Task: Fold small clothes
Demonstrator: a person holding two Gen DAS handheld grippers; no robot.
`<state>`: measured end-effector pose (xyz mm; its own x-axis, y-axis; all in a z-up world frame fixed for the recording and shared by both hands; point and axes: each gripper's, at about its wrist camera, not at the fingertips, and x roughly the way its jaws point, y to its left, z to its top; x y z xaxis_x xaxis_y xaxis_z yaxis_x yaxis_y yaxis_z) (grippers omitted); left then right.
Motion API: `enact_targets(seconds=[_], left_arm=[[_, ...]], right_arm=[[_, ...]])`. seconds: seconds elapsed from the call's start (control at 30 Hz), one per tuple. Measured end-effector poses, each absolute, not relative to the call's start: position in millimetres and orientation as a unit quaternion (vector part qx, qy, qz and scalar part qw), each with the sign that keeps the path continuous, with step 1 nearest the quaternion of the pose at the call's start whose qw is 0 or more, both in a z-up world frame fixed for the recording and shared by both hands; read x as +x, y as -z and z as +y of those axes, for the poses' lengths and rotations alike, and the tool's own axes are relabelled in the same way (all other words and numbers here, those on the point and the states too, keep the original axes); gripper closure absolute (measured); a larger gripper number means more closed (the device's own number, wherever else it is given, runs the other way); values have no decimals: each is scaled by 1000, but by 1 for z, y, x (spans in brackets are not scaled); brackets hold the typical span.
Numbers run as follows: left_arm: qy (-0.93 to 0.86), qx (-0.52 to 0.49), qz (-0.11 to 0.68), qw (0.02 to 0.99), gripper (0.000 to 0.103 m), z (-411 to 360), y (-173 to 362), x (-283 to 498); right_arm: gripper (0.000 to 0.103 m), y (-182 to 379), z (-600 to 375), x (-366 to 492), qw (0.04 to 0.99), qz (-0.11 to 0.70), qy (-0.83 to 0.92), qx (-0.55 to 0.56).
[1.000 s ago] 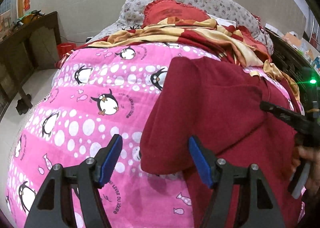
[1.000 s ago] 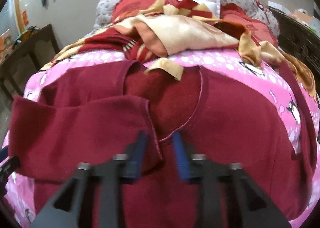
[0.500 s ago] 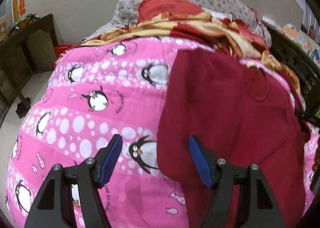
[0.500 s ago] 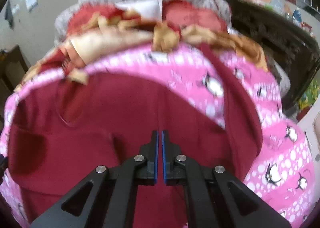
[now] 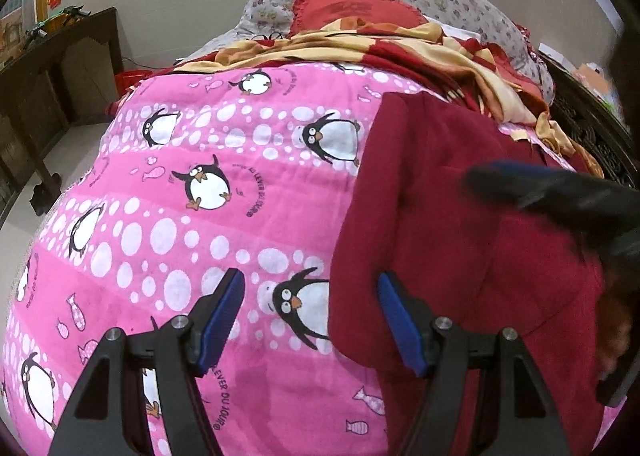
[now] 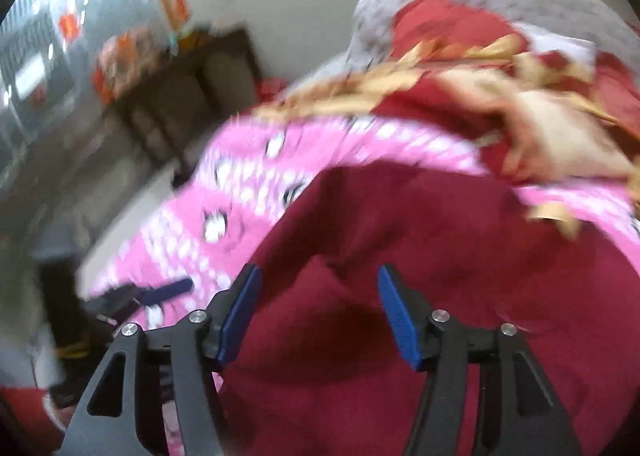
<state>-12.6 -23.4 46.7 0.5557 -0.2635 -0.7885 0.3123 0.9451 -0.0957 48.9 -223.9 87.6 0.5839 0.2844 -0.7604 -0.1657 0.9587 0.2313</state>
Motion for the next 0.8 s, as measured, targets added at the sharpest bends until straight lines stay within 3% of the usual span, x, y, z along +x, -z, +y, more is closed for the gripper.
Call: enact_targets(seconds=[0.03,0.07,0.23,0.33,0.47,0.6,0.67,0.8], left_arm=[[165,28,441,882,30,-23,-48,-13],[167,27,438,883,30,-22,-50,-14],[160,7,425,891,30,-15,-60,-10],[161,-3,434,886,30,-22,-58,-4],[167,-8,426,889,30,-31,-63,-6],[171,-12,417,893,30,-31,-70,-6],[175,-18,409,895,30,-32,-74,-5],[180,-18,412,893,30,-44,-72,1]], right_arm=[[60,-78,-214,56,880,458,-119,43],[85,-74,-213,57,879,464,-108,27],[85,-84,-244,50,908,417,-15,31],[84,-66,-261,59,898,438,18,47],[65,-52,-269,53,886,456,-9,85],[51,-80,-302,1,906,408,9,111],[46,-84,-329,-29,911,393,66,103],[46,-73,-369,-63,895,407,160,87]])
